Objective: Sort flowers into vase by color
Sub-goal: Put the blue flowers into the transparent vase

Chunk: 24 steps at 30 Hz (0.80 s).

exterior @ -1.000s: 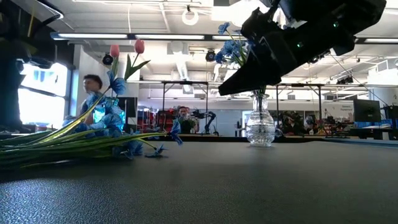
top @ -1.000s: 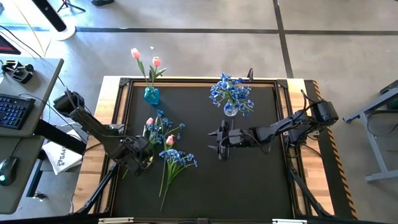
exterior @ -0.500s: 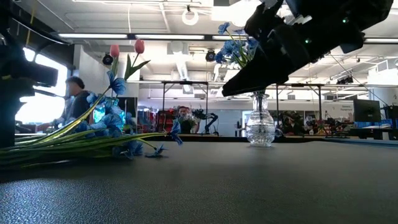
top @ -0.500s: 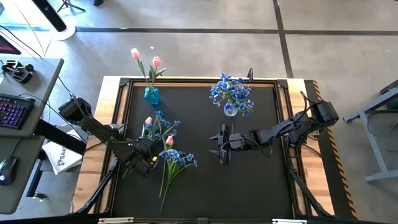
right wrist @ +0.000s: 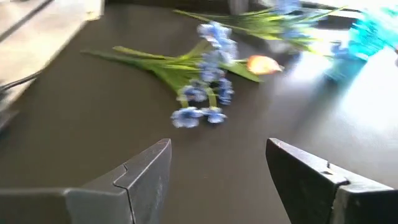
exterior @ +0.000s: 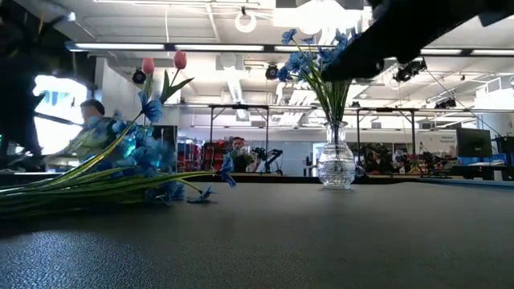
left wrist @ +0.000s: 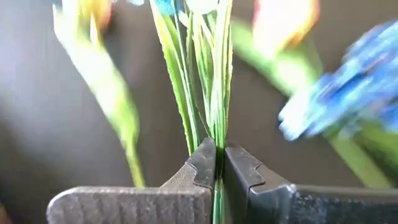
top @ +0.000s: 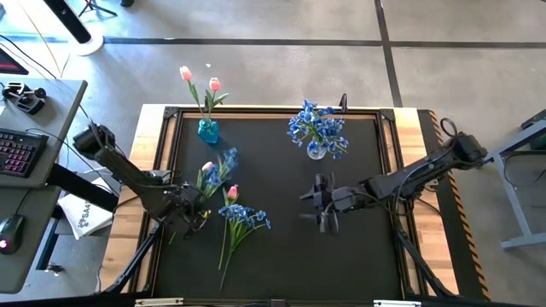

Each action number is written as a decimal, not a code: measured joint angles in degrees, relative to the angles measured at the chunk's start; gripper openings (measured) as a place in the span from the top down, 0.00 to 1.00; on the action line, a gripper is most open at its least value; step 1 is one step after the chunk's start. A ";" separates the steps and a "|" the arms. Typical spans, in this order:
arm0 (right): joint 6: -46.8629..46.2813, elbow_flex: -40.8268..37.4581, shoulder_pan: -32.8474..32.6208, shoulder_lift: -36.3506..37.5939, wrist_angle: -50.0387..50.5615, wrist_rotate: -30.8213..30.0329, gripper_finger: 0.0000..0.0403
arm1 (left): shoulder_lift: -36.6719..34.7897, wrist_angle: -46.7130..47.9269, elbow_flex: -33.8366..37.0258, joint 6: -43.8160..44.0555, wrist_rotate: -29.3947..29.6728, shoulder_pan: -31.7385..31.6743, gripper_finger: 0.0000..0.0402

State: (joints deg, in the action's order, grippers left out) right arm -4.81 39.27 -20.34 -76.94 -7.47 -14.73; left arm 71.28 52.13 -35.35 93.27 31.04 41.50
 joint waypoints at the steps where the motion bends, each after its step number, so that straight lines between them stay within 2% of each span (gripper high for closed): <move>1: 1.24 -0.12 -0.38 0.28 -0.20 0.96 0.36 | -1.39 0.16 0.00 -0.97 3.81 0.31 0.99; 4: 2.67 -1.95 -0.83 0.35 -4.68 3.07 0.36 | -5.07 -0.15 0.00 -5.18 14.64 1.03 1.00; 7: 2.14 -5.30 -0.66 -0.33 -13.42 3.18 0.36 | -7.56 -3.95 -0.02 -12.39 24.98 1.05 1.00; 10: 2.02 -9.12 -0.21 -2.07 -24.65 1.30 0.36 | -8.69 -13.69 -0.02 -24.83 34.27 0.74 1.00; 12: 1.14 -10.63 0.39 -3.77 -32.35 0.56 0.36 | -8.69 -22.60 -0.02 -36.87 36.92 -0.08 1.00; 15: 1.33 -10.86 1.12 -6.61 -39.27 0.48 0.36 | -7.90 -38.50 -0.06 -56.96 36.13 -1.87 1.00; 20: 4.79 -5.75 1.29 -11.31 -40.45 0.95 0.36 | -3.83 -63.44 -0.09 -87.16 29.05 -5.67 1.00; 24: 5.28 0.01 1.33 -14.90 -40.39 -6.43 0.36 | 1.35 -79.82 -0.09 -102.32 20.02 -9.04 1.00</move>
State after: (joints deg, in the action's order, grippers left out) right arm 0.47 39.27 -19.00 -91.85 -47.87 -21.16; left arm 72.63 -27.69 -35.44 -9.04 51.06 32.46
